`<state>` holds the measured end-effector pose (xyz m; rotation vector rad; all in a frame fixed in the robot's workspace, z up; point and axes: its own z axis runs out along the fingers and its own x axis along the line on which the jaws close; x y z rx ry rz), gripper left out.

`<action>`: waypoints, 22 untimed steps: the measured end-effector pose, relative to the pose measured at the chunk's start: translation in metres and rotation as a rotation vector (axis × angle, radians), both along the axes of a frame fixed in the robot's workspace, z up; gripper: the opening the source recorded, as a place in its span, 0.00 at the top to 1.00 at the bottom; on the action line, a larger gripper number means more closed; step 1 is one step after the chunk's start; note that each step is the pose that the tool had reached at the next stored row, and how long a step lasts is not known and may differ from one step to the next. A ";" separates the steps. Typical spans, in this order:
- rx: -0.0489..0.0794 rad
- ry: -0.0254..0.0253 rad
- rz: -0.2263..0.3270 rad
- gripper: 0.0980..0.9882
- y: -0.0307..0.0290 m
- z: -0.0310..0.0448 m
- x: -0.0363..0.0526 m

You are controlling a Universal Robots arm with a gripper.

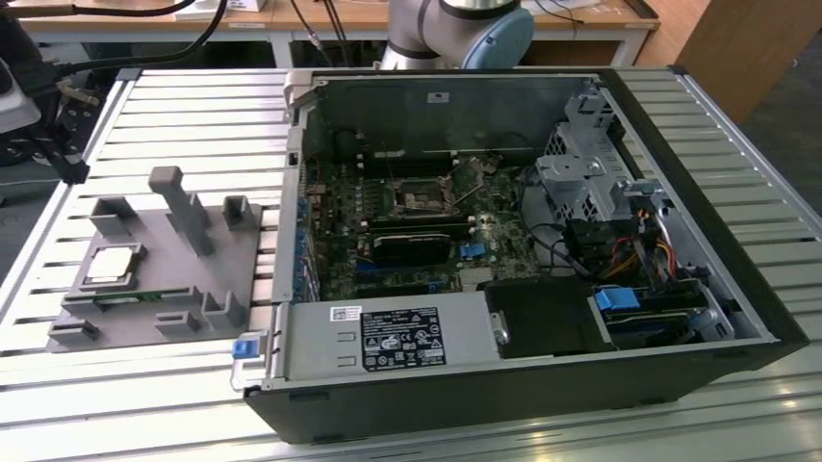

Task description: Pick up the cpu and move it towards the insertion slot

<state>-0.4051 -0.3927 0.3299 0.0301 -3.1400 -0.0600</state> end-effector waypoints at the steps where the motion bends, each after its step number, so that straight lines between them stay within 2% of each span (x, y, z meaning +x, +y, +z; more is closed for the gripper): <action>1: 0.000 0.0000 0.000 0.99 0.0000 -0.0003 0.0000; 22: 0.000 0.0000 0.000 0.99 0.0000 -0.0055 0.0000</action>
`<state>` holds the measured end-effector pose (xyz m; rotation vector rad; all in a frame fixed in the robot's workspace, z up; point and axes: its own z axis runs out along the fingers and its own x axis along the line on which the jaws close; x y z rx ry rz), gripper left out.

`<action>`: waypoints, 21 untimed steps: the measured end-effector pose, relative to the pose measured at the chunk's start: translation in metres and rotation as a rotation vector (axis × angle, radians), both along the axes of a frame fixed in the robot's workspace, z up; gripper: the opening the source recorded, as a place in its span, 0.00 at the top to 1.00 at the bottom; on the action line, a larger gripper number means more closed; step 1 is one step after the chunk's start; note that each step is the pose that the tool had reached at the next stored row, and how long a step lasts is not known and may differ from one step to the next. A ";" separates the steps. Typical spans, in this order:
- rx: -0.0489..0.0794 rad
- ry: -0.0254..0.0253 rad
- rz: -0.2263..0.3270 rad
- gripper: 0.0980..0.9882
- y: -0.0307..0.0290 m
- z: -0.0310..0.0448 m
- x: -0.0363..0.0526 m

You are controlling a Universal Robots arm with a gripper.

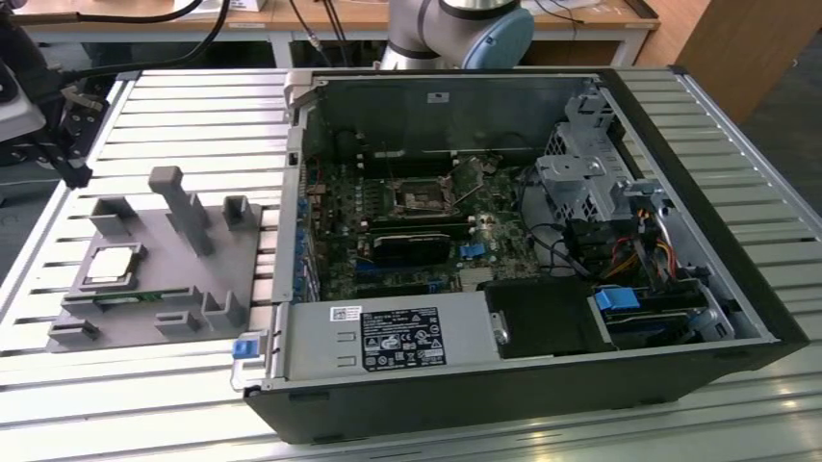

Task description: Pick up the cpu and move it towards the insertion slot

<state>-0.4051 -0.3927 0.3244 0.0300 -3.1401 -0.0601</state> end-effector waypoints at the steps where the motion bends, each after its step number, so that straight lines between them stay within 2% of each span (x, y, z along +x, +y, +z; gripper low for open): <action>1: 0.000 0.0000 0.000 0.99 0.0000 -0.0002 0.0000; 21: 0.000 0.0000 0.000 0.99 0.0000 -0.0052 0.0000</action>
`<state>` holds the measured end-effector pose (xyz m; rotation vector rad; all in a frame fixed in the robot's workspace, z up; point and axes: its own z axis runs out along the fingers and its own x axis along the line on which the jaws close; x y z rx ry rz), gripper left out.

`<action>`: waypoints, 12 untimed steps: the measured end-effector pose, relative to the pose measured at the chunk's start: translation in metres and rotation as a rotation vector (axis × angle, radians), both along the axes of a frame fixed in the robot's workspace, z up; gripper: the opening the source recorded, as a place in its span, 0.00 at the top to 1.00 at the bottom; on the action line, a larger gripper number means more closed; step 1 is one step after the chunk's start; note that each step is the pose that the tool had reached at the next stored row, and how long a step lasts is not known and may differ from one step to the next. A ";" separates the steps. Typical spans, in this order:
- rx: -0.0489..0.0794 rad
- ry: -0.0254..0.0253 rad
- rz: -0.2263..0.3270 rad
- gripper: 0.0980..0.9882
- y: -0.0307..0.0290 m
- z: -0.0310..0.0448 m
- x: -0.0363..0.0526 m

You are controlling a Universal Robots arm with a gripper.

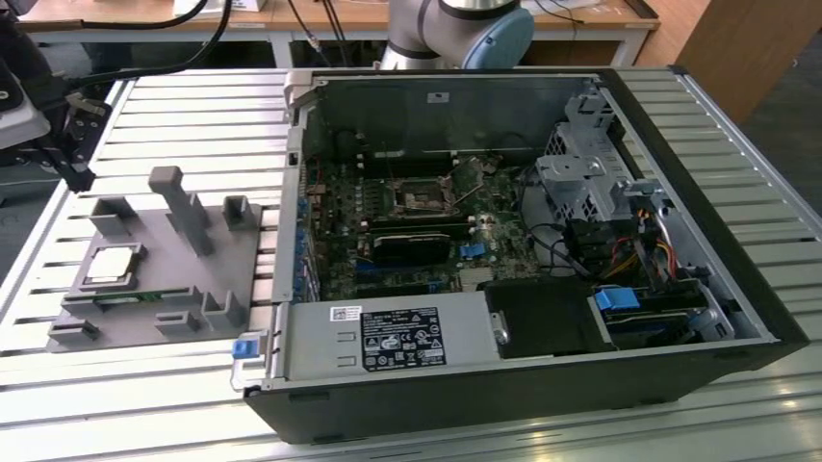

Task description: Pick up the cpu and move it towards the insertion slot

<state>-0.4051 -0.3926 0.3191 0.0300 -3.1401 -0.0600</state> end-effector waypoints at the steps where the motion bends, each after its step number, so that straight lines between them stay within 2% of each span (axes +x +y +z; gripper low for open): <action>1: 0.000 0.0000 0.000 0.99 0.0000 -0.0004 0.0000; 12: 0.000 0.0002 0.000 0.99 -0.0002 -0.0053 -0.0001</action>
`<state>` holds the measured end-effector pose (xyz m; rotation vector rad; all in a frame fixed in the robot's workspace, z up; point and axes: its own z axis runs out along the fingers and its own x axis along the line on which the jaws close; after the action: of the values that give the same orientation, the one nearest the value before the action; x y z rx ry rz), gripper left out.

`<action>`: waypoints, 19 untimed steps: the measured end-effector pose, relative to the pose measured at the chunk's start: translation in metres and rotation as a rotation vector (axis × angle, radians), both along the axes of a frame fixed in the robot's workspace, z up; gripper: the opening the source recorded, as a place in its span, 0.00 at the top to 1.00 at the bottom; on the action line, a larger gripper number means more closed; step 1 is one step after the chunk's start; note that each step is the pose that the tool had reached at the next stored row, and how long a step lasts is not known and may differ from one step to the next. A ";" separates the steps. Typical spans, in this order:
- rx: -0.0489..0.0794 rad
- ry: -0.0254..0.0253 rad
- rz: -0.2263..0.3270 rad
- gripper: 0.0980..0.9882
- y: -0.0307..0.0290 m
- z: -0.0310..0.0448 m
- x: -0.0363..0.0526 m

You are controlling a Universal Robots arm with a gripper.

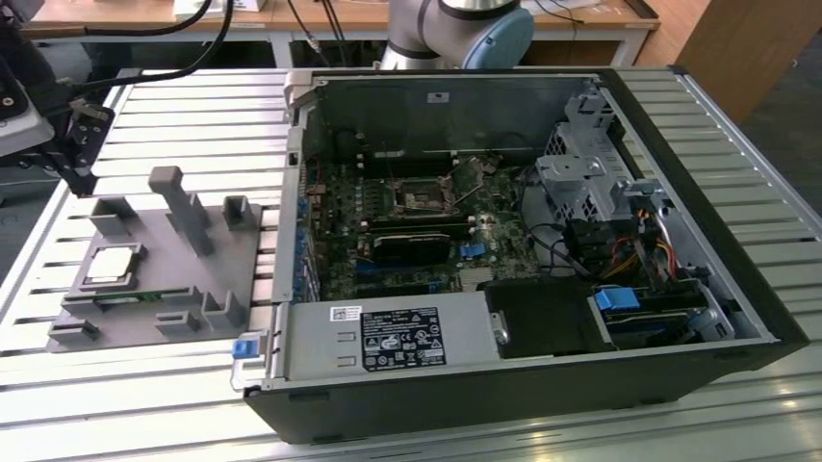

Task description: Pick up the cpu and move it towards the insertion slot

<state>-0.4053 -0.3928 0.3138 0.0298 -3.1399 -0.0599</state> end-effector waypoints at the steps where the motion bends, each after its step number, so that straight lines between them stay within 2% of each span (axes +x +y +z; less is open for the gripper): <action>1: 0.000 -0.0001 0.000 0.99 -0.0002 -0.0004 0.0000; 15: 0.000 -0.0002 0.000 0.98 -0.0014 -0.0108 0.0000; 17: 0.000 -0.0002 0.000 0.85 -0.0014 -0.0123 0.0000; 18: 0.000 -0.0002 0.000 0.85 -0.0014 -0.0131 0.0000; 19: 0.000 -0.0002 0.000 0.78 -0.0014 -0.0140 0.0000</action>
<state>-0.4053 -0.3942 0.2999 0.0300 -3.1401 -0.0600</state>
